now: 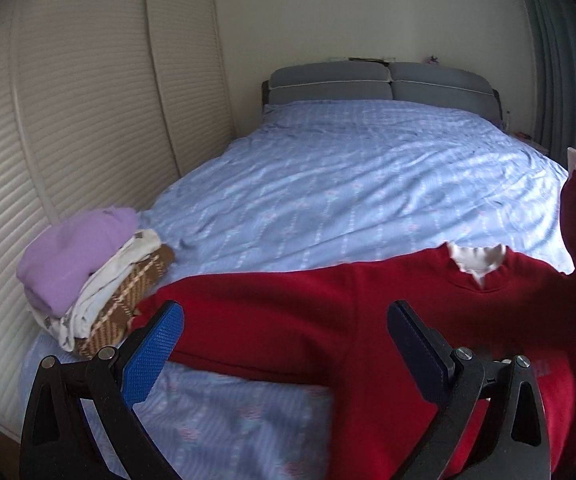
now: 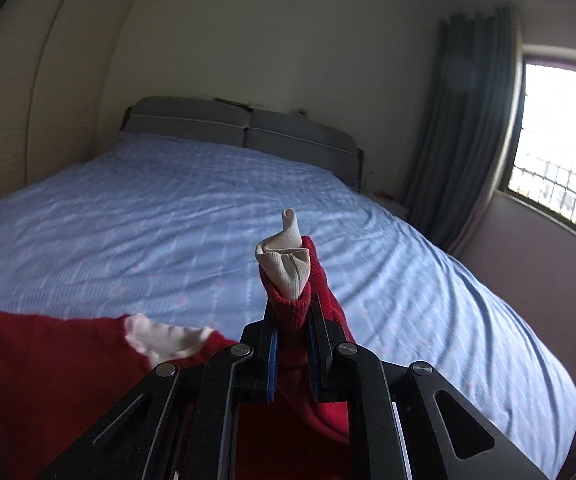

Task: Fold small clothes
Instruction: 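Carry the sleeve across the sweatshirt body with the right gripper and release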

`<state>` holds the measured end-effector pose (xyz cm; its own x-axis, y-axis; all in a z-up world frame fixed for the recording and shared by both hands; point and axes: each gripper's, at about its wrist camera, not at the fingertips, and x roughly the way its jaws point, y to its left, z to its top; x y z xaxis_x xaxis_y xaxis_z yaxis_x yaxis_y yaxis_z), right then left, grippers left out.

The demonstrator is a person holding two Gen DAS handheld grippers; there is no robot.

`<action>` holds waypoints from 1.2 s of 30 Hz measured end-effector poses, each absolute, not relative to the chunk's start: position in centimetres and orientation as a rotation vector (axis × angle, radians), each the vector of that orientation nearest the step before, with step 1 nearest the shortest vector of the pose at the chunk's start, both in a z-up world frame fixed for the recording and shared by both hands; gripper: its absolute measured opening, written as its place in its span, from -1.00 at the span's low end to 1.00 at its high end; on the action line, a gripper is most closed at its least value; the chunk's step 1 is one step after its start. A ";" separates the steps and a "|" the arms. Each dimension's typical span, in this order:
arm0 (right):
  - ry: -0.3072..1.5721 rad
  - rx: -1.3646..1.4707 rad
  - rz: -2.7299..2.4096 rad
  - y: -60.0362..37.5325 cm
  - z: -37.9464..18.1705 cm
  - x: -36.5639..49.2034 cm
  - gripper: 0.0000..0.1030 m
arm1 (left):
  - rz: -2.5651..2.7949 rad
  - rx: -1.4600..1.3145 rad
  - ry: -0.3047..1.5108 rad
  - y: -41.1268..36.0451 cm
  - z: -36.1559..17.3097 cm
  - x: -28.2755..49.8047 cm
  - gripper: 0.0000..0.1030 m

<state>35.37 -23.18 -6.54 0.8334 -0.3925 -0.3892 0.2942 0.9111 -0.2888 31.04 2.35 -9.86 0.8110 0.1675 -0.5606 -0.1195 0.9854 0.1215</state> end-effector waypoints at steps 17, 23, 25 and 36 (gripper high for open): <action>0.707 -0.568 -0.085 -4.2 -21.1 36.0 -0.28 | 0.263 -0.023 0.729 14.4 -16.9 30.5 1.00; 0.727 -0.435 0.043 -4.1 -19.7 34.4 -0.26 | 0.247 -0.047 0.725 14.8 -17.3 30.4 1.00; 0.710 -0.336 0.045 -5.1 -18.5 34.1 -0.26 | 0.247 -0.052 0.725 15.0 -17.2 30.3 1.00; 0.726 -0.065 -0.193 -14.3 -16.1 36.6 -0.26 | 0.218 -0.064 0.719 12.9 -16.6 30.7 1.00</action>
